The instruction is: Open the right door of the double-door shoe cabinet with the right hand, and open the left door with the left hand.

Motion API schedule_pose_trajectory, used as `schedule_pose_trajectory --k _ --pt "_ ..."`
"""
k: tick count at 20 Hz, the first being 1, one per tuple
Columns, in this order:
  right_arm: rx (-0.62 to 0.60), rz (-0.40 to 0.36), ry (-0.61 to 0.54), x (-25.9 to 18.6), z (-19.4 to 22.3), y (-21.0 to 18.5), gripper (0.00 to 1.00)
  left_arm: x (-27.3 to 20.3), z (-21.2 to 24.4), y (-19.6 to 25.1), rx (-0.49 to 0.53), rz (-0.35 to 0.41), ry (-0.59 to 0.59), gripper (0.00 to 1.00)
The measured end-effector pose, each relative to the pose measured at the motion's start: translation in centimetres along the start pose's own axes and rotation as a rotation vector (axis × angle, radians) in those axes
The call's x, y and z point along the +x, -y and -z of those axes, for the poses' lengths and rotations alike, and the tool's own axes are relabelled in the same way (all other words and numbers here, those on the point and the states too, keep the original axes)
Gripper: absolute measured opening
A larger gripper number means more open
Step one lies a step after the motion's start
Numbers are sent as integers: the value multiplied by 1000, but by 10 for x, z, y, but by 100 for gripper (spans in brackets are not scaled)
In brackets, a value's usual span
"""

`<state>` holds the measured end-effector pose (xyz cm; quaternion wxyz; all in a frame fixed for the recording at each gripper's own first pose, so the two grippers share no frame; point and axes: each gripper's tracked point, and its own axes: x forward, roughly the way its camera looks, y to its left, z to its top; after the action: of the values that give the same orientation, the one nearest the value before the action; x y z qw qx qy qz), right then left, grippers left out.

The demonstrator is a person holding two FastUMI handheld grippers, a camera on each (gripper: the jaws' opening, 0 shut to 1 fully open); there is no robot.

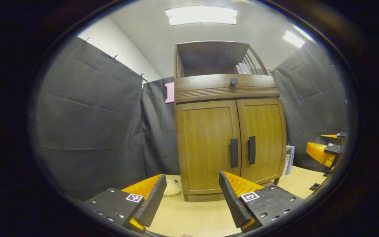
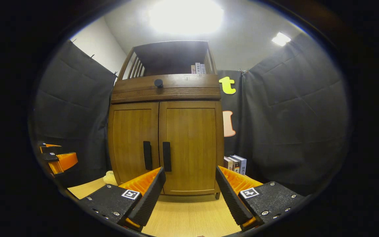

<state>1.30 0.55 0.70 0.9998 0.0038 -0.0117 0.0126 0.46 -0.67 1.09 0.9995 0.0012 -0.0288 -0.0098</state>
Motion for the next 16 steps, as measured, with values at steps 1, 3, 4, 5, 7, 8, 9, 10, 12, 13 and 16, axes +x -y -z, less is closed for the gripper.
schedule_pose_trajectory --k 1,3,4,5,7,8,9,10,12,13,16 --pt "2 -7 7 3 -3 -3 95 2 0 0 -2 0 1 91" --pt "-2 -14 26 10 -9 -6 94 2 -1 2 -7 1 4 91" --pt "-7 -23 34 13 -12 -9 94 3 0 2 -8 1 4 91" --pt "-10 -31 39 18 -13 -12 94 3 0 2 -9 0 4 91" --pt "-6 -48 41 28 -15 -18 94 4 -1 2 -11 -2 7 91" --pt "-2 -53 43 34 -16 -20 95 4 0 2 -13 -4 7 91" --pt "2 -58 47 41 -17 -21 95 5 1 1 -15 -6 5 91" --pt "7 -65 48 49 -17 -24 94 5 1 2 -16 -7 5 91" --pt "19 -74 46 67 -18 -28 94 5 0 -1 -10 -18 3 91" --pt "27 -78 48 76 -18 -30 95 6 0 -3 -8 -25 3 91" --pt "35 -81 51 103 -18 -34 94 5 2 -9 -6 -46 0 91"
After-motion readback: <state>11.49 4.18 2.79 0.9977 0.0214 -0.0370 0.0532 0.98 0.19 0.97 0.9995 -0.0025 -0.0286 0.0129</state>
